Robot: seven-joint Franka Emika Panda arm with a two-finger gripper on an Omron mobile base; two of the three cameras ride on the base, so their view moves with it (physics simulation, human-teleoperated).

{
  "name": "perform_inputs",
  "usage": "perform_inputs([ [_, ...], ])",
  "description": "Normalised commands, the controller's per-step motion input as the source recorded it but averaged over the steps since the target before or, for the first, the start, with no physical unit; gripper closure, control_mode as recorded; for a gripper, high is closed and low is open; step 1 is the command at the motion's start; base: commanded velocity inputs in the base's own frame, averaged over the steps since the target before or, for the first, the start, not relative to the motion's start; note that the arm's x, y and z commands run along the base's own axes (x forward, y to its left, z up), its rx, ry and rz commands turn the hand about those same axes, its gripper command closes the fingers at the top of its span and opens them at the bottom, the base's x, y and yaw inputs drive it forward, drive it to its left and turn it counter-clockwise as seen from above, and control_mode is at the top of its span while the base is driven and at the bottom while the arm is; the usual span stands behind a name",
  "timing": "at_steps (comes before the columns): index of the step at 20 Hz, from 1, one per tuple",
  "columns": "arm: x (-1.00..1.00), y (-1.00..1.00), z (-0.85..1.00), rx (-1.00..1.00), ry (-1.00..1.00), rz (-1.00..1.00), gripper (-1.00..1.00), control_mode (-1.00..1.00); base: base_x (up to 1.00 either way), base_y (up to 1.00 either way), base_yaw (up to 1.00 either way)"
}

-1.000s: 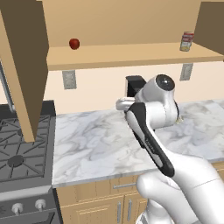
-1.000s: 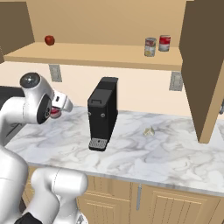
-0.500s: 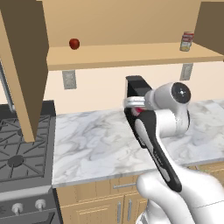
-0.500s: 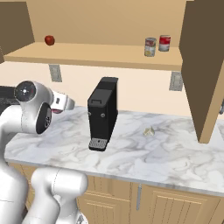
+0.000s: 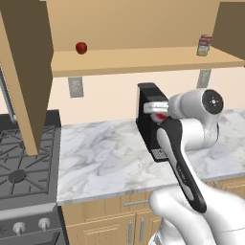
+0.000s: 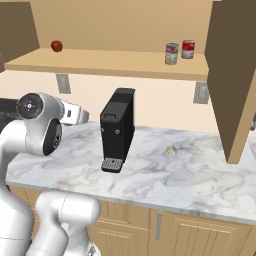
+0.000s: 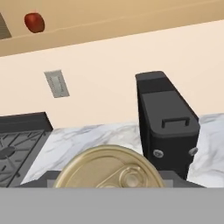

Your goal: Pick the cans from the counter and place them in their designated side in the cabinet.

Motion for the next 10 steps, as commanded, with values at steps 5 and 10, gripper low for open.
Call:
perform_inputs([
  [5, -0.13, -0.18, 0.36, 0.00, 0.06, 0.00, 1.00, -1.00, 0.00, 0.00, 0.00],
  [10, -0.13, -0.21, 0.25, -0.03, -0.01, 0.00, 1.00, -1.00, 0.00, 0.00, 0.00],
])
